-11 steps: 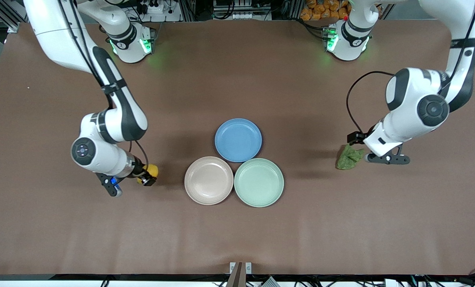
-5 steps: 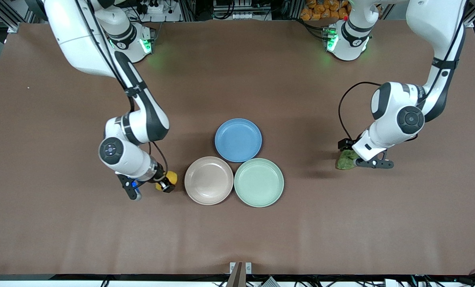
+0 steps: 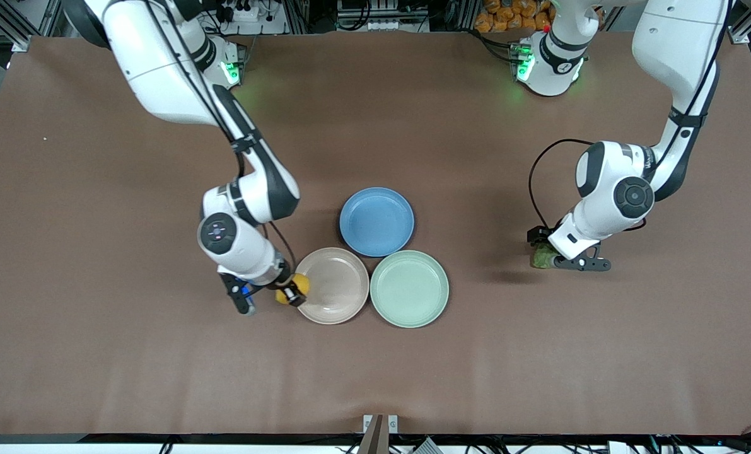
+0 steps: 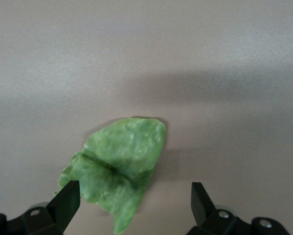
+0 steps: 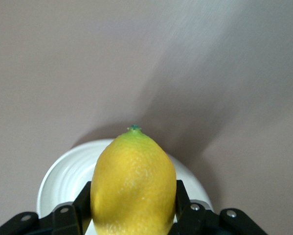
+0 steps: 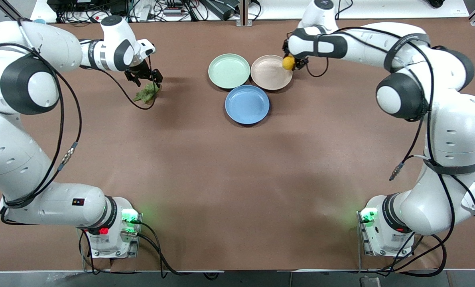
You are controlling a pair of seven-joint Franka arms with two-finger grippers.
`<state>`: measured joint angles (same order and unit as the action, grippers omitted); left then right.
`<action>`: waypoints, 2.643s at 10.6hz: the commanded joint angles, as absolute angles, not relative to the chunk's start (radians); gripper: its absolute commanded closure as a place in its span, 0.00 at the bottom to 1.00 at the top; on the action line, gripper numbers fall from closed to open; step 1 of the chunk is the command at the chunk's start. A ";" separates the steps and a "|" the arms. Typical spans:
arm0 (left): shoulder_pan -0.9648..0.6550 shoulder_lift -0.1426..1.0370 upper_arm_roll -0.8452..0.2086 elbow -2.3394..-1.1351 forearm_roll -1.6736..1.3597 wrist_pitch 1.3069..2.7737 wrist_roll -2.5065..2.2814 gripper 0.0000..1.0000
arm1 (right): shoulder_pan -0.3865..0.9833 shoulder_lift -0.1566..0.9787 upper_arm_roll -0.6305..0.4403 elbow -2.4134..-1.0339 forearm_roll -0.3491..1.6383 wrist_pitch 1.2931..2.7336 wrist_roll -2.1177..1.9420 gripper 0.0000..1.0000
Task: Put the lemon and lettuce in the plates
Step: 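Carry the lemon to the cream plate while the left gripper grasps lettuce, then release the lemon onto the cream plate while the left gripper lifts lettuce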
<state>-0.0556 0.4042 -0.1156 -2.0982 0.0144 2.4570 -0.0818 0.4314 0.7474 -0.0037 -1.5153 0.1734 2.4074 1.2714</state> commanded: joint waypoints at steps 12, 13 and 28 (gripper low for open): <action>-0.048 0.508 -0.115 -2.091 0.172 2.577 -0.081 0.38 | 0.516 0.813 -0.020 -1.428 0.078 2.436 1.362 0.00; -0.048 0.509 -0.115 -2.088 0.178 2.576 -0.071 0.44 | 0.512 0.808 -0.029 -1.431 0.080 2.431 1.362 0.00; -0.061 0.509 -0.118 -1.953 0.207 2.372 -0.071 1.00 | 0.335 0.632 -0.095 -1.534 0.077 2.092 0.772 0.00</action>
<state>-0.0578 0.5032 -0.1168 -1.9838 0.1908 2.4055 -0.0629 0.3856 0.7086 -0.1069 -1.4369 0.0907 2.0968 0.8884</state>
